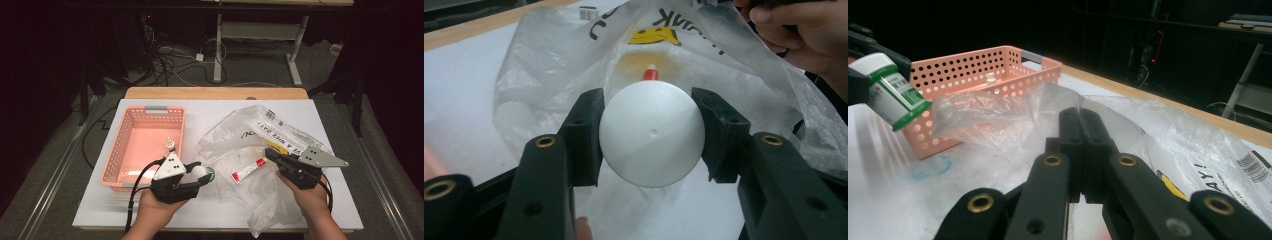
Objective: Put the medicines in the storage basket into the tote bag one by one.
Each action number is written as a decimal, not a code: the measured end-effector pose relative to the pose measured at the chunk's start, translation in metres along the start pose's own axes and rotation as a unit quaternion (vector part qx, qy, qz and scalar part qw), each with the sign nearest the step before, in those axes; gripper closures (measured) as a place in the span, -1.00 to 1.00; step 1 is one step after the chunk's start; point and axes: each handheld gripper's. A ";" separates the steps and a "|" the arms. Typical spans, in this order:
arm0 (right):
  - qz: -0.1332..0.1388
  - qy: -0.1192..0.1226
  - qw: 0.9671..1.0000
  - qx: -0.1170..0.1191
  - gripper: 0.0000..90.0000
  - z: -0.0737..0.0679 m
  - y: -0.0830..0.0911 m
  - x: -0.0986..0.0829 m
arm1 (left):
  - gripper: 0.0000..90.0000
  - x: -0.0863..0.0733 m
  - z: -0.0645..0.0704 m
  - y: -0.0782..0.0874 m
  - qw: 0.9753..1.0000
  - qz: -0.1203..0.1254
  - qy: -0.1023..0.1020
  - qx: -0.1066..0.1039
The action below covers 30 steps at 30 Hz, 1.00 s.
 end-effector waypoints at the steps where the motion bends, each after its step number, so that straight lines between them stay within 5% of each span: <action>1: 0.000 0.000 1.000 0.000 1.00 0.000 0.000 0.000 | 0.08 0.001 0.001 -0.004 1.000 -0.003 -0.001 -0.002; 30: 0.005 0.002 1.000 0.004 1.00 0.002 0.001 0.003 | 0.08 0.019 0.016 -0.100 0.999 -0.027 -0.022 -0.036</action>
Point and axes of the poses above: each handheld gripper's, and its own axes: y roughly backward along the jaws, x roughly out of its top, z roughly to its right, and after that the axes turned 6 degrees about -x, right-handed
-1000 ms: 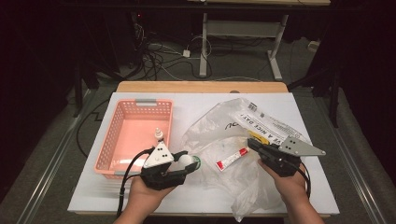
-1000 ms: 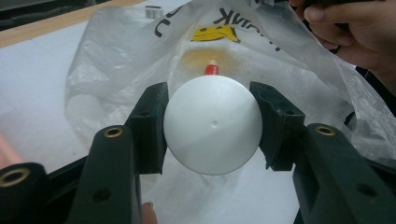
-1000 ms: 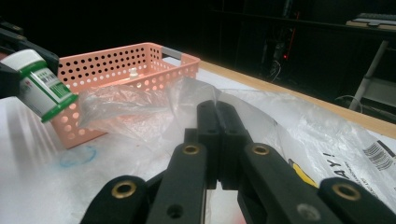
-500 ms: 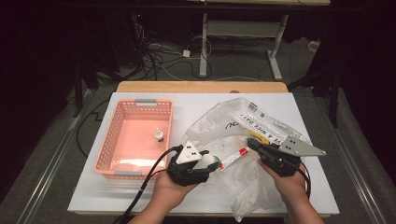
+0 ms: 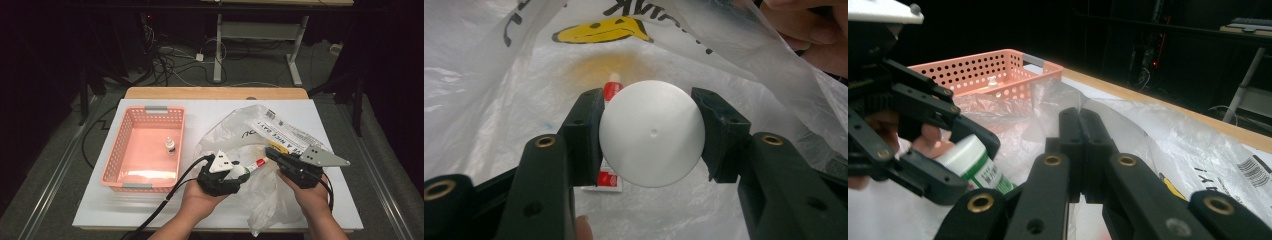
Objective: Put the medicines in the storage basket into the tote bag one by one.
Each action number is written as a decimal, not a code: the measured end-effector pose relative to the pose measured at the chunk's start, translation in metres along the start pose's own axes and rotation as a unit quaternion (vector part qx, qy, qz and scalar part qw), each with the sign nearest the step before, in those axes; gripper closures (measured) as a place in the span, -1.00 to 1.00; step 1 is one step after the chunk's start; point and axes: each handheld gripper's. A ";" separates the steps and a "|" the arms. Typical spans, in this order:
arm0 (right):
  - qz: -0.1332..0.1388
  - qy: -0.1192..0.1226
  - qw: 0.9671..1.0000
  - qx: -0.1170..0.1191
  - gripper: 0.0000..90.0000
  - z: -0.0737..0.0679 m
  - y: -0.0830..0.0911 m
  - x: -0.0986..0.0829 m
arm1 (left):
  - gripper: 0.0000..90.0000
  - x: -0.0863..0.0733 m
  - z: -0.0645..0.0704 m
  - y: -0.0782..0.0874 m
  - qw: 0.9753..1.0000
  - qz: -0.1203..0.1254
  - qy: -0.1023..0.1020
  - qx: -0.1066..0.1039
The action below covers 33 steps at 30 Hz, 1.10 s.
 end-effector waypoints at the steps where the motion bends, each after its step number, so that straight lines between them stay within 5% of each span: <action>1: 0.000 -0.001 1.000 0.000 1.00 0.000 0.000 0.000 | 0.08 0.000 0.000 -0.002 1.000 0.000 0.000 -0.002; 13: 0.009 -0.004 1.000 -0.005 1.00 0.004 0.004 0.003 | 0.08 0.002 0.002 -0.032 1.000 0.006 -0.006 -0.011; 28: 0.012 -0.006 1.000 -0.008 1.00 0.006 0.004 0.001 | 0.08 0.006 -0.001 -0.089 1.000 -0.011 -0.006 0.007; 33: 0.011 -0.008 1.000 -0.010 1.00 0.007 0.006 0.001 | 0.07 0.006 -0.004 -0.102 1.000 -0.020 0.000 -0.002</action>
Point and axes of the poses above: each handheld gripper's, and its own axes: y roughly backward along the jaws, x roughly out of its top, z roughly to its right, and after that the axes turned 6 degrees about -x, right-handed
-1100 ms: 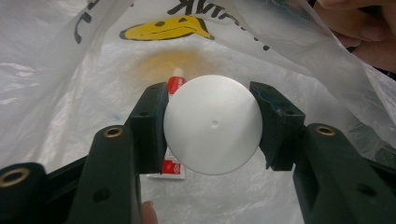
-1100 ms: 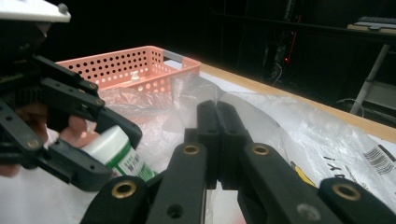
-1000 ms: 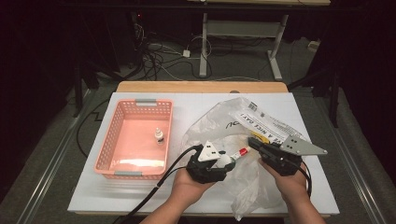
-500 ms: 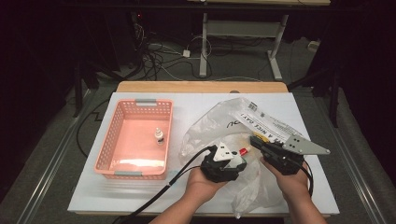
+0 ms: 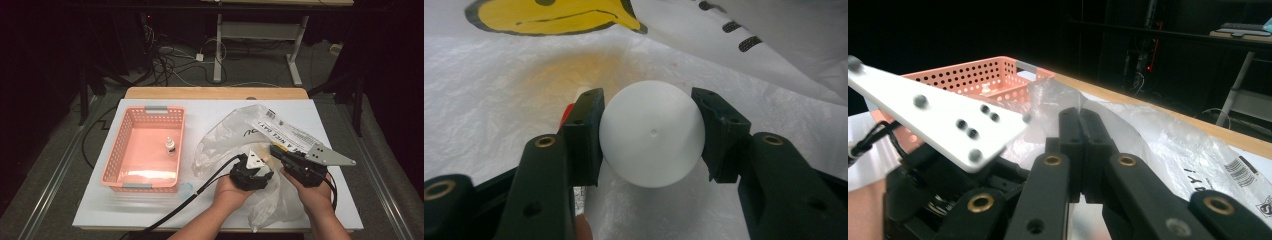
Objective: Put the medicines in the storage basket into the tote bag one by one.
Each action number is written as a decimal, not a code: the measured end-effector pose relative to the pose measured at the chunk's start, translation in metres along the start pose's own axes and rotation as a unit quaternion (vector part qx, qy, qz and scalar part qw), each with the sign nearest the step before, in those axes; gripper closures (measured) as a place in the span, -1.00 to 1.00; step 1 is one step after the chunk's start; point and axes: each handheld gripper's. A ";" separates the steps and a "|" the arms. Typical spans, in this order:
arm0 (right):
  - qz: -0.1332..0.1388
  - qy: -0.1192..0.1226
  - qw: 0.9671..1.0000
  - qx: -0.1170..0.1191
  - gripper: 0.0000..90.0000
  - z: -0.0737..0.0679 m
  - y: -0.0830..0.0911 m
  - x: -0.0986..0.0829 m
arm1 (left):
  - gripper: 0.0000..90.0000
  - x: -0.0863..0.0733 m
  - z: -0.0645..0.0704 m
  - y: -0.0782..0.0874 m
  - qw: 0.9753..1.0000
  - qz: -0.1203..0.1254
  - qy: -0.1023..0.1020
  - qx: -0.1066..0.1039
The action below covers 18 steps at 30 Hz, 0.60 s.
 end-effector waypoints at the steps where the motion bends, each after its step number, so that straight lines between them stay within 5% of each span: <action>1: 0.001 -0.003 1.000 -0.001 1.00 0.000 0.000 0.000 | 0.08 0.000 0.000 -0.002 1.000 -0.005 -0.003 0.002; 10: 0.002 0.002 1.000 0.003 1.00 -0.001 0.000 0.000 | 0.05 0.002 -0.005 -0.008 1.000 0.006 0.014 -0.006; 18: 0.001 0.002 1.000 0.003 1.00 -0.001 0.000 -0.001 | -0.27 -0.001 -0.004 0.002 1.000 0.004 0.011 -0.015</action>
Point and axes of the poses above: each handheld gripper's, and its own axes: y roughly backward along the jaws, x roughly out of its top, z roughly to its right, and after that the axes turned 6 degrees about -x, right-handed
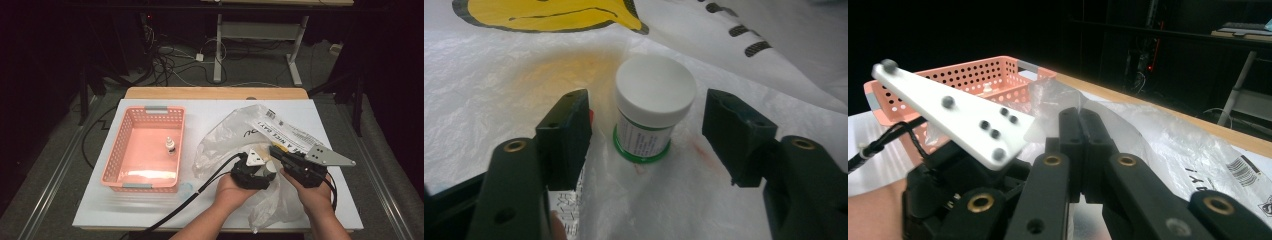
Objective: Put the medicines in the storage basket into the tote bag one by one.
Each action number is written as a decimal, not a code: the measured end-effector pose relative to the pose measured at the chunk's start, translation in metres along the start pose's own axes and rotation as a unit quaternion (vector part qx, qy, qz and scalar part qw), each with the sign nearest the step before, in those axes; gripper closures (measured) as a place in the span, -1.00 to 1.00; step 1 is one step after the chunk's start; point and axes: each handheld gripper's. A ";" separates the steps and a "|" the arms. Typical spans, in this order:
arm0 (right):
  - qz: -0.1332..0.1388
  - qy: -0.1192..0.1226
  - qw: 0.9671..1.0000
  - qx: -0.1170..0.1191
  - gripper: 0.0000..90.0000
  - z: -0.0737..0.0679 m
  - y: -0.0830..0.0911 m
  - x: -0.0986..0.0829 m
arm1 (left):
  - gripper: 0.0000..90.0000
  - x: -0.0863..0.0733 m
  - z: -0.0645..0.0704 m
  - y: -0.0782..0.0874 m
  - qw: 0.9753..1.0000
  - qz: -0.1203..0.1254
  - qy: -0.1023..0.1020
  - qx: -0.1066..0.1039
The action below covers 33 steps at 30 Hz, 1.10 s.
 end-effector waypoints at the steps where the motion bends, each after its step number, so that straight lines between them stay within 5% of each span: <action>1: 0.000 0.001 1.000 0.000 1.00 0.000 0.000 0.000 | -0.27 -0.001 0.000 0.002 1.000 -0.002 0.001 -0.002; 6: -0.002 -0.001 1.000 0.000 1.00 0.000 0.000 0.000 | -0.28 -0.012 0.002 0.018 1.000 0.002 0.001 -0.008; 18: -0.004 0.003 1.000 0.001 1.00 -0.002 -0.001 0.000 | -0.68 -0.034 0.008 0.055 1.000 0.009 0.008 -0.023; 26: -0.007 0.001 1.000 0.001 1.00 -0.003 -0.002 -0.001 | -0.99 -0.035 0.014 0.083 0.999 0.028 0.008 -0.021; 33: -0.007 0.001 1.000 -0.001 1.00 -0.002 -0.001 -0.001 | -1.00 -0.039 0.020 0.109 1.000 0.020 -0.001 -0.023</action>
Point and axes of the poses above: each handheld gripper's, and its own axes: y roughly backward along the jaws, x roughly out of its top, z roughly to its right, and after that the axes turned 6 degrees about -x, right-handed
